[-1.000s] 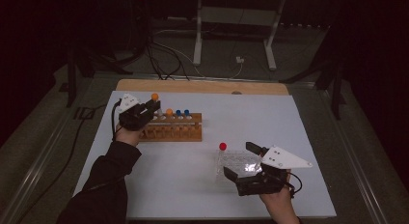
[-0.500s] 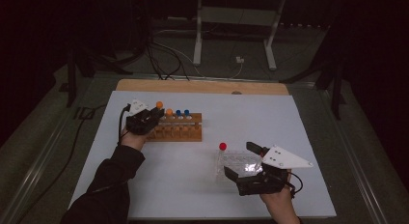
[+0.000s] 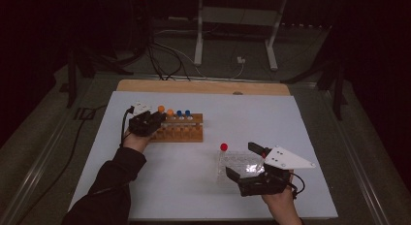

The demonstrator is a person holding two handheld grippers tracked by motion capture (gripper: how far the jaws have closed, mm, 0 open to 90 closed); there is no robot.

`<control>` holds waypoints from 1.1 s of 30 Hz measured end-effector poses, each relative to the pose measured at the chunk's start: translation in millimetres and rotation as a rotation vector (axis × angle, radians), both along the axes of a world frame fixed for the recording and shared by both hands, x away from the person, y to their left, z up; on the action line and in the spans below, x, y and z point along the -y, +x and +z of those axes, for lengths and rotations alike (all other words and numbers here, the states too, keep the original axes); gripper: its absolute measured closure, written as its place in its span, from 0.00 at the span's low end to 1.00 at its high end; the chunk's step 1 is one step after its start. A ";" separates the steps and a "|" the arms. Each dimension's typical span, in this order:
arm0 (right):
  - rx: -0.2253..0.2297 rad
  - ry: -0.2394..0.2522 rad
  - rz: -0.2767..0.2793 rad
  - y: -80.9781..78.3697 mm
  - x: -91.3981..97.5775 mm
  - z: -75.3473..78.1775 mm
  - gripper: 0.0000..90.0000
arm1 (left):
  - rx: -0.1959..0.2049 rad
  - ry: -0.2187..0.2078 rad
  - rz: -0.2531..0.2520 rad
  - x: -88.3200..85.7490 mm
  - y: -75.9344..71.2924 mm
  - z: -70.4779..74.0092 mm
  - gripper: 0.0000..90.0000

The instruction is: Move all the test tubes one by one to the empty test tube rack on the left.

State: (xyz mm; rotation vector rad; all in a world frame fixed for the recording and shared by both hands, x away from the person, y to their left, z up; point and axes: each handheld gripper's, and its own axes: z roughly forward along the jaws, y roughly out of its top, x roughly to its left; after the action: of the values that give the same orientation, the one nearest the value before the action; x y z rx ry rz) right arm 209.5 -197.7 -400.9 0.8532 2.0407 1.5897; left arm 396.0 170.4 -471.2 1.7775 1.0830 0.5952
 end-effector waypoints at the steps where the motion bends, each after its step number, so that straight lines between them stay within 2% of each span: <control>1: 0.001 0.000 -0.001 -0.1 0.0 0.0 0.00 | -0.002 0.005 -0.001 0.4 0.1 -0.2 0.83; 5: 0.000 -0.002 0.000 0.2 0.0 -0.1 0.00 | -0.006 -0.006 -0.006 0.2 0.5 -0.9 0.82; 9: 0.000 -0.002 0.000 0.3 0.2 0.0 0.00 | -0.009 0.008 -0.007 1.8 0.2 -1.5 0.82; 15: 0.000 -0.003 -0.002 0.2 0.3 -0.1 0.00 | -0.008 0.050 -0.010 5.7 -0.4 -0.3 0.81; 20: 0.001 -0.002 -0.003 0.2 0.6 0.2 0.00 | -0.021 0.057 -0.017 6.6 0.2 1.8 0.78; 30: 0.004 -0.002 -0.008 -0.1 1.4 1.1 0.00 | -0.040 0.043 -0.026 5.2 -2.9 7.7 0.63; 33: 0.004 -0.002 -0.011 0.4 2.5 1.2 0.00 | -0.032 0.046 -0.027 2.5 -7.2 12.4 0.57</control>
State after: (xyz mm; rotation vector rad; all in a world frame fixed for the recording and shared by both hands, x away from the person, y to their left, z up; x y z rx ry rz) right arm 210.0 -200.2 -399.7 0.8587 2.0305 1.5823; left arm 388.8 167.9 -458.8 1.8442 1.0732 0.5806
